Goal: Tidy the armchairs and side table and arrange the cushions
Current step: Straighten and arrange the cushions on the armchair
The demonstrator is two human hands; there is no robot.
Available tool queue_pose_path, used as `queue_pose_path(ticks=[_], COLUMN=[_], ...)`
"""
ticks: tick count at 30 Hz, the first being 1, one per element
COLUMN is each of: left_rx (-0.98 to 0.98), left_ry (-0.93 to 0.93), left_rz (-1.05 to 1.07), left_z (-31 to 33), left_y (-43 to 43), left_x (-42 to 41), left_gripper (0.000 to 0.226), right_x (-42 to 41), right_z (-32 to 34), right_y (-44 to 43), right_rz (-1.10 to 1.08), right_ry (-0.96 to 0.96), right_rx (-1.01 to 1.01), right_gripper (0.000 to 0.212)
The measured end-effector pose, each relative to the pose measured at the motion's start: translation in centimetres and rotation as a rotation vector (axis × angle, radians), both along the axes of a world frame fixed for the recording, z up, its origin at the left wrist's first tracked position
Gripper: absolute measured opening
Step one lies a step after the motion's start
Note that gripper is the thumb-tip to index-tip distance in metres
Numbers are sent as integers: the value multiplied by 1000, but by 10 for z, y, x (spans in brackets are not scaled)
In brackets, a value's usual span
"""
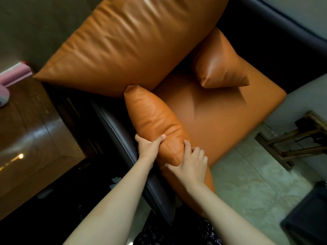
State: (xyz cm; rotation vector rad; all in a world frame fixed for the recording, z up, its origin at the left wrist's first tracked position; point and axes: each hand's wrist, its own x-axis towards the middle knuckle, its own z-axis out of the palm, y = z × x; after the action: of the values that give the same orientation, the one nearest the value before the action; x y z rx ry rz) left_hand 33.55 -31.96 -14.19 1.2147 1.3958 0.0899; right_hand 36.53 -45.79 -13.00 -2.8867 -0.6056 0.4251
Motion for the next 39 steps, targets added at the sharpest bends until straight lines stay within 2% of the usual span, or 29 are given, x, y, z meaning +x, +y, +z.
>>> queue_pose_path(ticks=[6,9,11,15,19,24,26,27,29,30,34,39], left_rx=[-84,-148,-160,-116,-103,-74,71,227,576,655,568,545], left_ry=[7,25,52,134,126,183,297,346,337,301,247,225], left_rz=[-34,45,96,137,182,114,6,-71,-216,-261,-305,-366], left_z=[-1,3,7,11,5,8,16,19,22,21,15,19], left_y=[5,10,12,6,1,-2,-10,-15,-24,-25,-13,-11], left_x=[-4,5,13,23,17,18,20,19,14,13,5,-3], left_gripper=[124,134,136,127,117,114,110,106,98,97,104,101], right_x=[-2,4,5,7,2,2,2,1,0,1,7,6], right_z=[-7,-7,-6,-4,-1,-2,-3,-5,-8,-10,-10,-2], right_y=[3,2,1,-5,-8,-1,0,1,2,4,6,1], right_rz=[-3,29,41,52,72,76,58,47,29,25,32,72], right_ry=[104,233,244,232,219,211,214,208,197,197,241,307], right_rx=[12,-14,3,52,74,-5,-15,-11,-4,-8,-38,-54], right_gripper=[121,125,121,112,108,111,113,114,114,114,116,120])
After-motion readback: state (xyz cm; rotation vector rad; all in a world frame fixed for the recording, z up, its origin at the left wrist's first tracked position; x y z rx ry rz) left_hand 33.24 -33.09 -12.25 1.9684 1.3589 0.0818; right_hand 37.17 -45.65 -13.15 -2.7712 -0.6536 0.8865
